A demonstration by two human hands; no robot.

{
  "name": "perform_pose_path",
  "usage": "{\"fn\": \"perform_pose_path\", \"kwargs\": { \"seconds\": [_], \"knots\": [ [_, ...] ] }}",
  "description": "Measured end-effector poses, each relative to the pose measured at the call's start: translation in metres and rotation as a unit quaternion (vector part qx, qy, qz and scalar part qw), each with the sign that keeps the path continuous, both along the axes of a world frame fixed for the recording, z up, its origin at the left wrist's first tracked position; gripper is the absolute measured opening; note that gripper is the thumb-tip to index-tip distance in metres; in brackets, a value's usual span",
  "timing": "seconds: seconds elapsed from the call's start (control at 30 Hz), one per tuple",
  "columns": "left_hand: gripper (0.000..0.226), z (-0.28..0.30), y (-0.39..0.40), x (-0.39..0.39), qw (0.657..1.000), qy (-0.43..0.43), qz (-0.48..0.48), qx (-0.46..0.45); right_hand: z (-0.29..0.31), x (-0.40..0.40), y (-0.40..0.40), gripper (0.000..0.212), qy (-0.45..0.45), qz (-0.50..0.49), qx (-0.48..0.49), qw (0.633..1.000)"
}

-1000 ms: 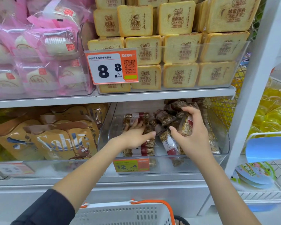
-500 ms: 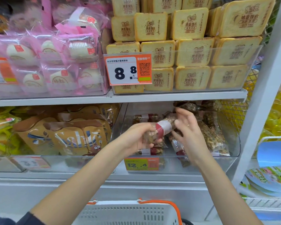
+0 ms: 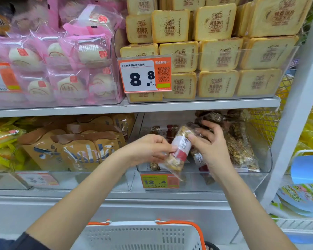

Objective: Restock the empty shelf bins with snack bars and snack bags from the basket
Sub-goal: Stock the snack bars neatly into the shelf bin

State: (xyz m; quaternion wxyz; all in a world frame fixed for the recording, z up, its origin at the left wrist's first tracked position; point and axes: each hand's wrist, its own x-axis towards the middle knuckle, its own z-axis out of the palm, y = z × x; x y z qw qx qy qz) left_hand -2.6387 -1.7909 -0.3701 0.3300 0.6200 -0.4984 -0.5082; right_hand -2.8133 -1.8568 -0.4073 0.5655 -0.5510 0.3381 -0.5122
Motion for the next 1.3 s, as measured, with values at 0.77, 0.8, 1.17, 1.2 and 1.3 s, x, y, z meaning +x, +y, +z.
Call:
{"fn": "perform_pose_path", "kwargs": {
  "seconds": [0.77,0.8,1.17,1.2,1.3],
  "knots": [
    [0.047,-0.057,0.024,0.003,0.734,-0.616,-0.108,-0.264,-0.025,0.027,-0.025,0.02,0.527,0.178,-0.093,0.826],
    [0.049,-0.059,0.023,0.003,0.736,-0.616,-0.108,-0.261,-0.024,0.027,-0.025,0.021,0.537,0.152,-0.109,0.823],
    [0.067,-0.065,0.022,-0.003,0.763,-0.593,-0.069,-0.248,-0.032,0.036,-0.026,0.051,0.571,0.215,-0.134,0.78],
    [0.066,-0.06,0.018,-0.007,0.782,-0.577,-0.066,-0.226,-0.032,0.036,-0.028,0.053,0.568,0.226,-0.13,0.78],
    [0.053,-0.059,-0.004,-0.012,0.864,-0.476,-0.102,-0.131,-0.027,0.029,-0.031,0.057,0.544,0.228,-0.134,0.796]
  ]
}}
